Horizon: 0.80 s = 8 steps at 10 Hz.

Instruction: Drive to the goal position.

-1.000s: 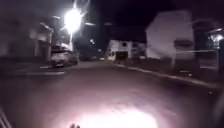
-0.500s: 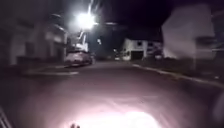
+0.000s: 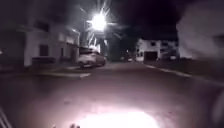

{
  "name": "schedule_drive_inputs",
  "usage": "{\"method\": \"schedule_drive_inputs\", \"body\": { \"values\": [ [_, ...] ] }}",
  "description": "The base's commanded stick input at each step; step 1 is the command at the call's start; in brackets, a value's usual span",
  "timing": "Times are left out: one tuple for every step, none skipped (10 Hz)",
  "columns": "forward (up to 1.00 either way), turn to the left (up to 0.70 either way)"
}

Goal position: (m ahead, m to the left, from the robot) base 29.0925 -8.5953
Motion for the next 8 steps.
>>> {"method": "schedule_drive_inputs", "body": {
  "values": [
    [0.7,0.0],
    [0.7,0.0],
    [0.7,0.0],
    [0.7,0.0],
    [0.7,0.0],
    [0.7,0.0],
    [0.7,0.0],
    [0.7,0.0]
  ]
}}
